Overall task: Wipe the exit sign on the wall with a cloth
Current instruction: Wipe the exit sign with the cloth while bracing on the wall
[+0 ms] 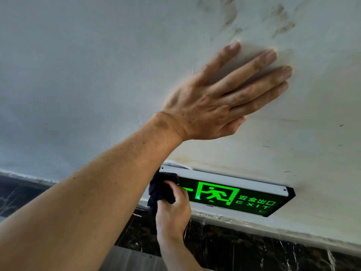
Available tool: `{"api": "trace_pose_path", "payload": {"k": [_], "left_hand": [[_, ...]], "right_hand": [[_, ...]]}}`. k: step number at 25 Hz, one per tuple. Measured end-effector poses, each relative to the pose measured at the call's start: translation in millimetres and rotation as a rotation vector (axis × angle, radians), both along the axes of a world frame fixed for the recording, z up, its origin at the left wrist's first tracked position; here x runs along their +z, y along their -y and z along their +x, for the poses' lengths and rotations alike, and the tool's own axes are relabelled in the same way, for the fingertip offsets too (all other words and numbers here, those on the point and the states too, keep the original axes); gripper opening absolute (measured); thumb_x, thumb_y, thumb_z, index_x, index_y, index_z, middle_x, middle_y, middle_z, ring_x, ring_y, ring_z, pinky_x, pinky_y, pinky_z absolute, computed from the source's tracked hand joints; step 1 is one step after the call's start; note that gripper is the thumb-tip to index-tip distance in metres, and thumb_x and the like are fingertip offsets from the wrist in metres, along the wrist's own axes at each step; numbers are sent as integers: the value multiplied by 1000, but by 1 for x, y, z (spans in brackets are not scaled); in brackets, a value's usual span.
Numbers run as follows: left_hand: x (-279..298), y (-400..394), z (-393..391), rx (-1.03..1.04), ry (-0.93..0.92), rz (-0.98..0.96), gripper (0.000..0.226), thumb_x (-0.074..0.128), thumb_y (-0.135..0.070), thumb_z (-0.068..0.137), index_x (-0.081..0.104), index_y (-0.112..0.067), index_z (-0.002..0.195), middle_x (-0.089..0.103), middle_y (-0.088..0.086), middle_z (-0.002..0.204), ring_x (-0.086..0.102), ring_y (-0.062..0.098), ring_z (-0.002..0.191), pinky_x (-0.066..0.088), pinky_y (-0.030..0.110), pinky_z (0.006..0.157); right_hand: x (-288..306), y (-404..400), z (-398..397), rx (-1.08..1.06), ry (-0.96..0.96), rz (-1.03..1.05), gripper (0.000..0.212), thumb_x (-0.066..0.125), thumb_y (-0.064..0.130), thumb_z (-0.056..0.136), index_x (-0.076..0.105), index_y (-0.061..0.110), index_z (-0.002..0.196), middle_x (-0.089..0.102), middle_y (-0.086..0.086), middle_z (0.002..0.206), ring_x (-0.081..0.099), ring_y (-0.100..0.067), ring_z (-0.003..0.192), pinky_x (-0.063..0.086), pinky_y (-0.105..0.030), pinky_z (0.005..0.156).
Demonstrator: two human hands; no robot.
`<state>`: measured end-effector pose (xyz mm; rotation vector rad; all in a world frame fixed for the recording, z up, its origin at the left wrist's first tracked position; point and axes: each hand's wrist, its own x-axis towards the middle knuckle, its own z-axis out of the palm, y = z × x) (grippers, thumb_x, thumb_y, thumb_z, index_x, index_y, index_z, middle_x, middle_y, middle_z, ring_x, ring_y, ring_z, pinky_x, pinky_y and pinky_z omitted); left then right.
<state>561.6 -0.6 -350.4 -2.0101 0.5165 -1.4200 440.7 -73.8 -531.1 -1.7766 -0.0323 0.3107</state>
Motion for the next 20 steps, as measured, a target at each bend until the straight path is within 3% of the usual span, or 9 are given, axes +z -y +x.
{"api": "trace_pose_path", "payload": {"k": [2, 6, 9, 12, 20], "left_hand": [[0, 0, 0, -5, -1, 4, 57, 51, -31, 96, 47, -14, 150, 57, 4, 150, 40, 29, 139, 17, 55, 121], [0, 0, 0, -21, -3, -8, 54, 49, -28, 97, 49, -14, 149, 59, 3, 150, 42, 28, 139, 24, 56, 117], [0, 2, -2, -33, -13, -21, 53, 49, -24, 96, 51, -14, 148, 59, 3, 150, 43, 28, 139, 19, 55, 120], [1, 2, -3, -28, -14, -6, 54, 50, -25, 94, 53, -14, 147, 59, 3, 149, 47, 28, 138, 25, 55, 118], [4, 3, -6, -28, -23, 14, 53, 48, -25, 94, 54, -14, 146, 60, 2, 148, 52, 27, 137, 27, 55, 116]], "right_hand": [[-2, -5, -2, 2, -5, -11, 53, 56, -6, 67, 72, 35, 97, 55, 28, 94, 56, 8, 87, 40, 3, 67], [-10, -7, -2, -9, 36, -17, 53, 57, -6, 66, 73, 34, 97, 59, 25, 96, 58, 3, 89, 43, -1, 72], [-19, -7, -4, -18, 37, -77, 51, 59, -2, 67, 73, 36, 99, 62, 20, 101, 58, -7, 96, 50, -20, 80], [-31, -8, -6, -26, 9, -161, 50, 59, -1, 68, 73, 34, 100, 66, 15, 106, 57, -15, 100, 50, -33, 85], [-42, -14, -8, -1, -116, -171, 54, 50, -6, 64, 59, 42, 88, 56, 20, 92, 59, -14, 91, 53, -31, 74]]}}
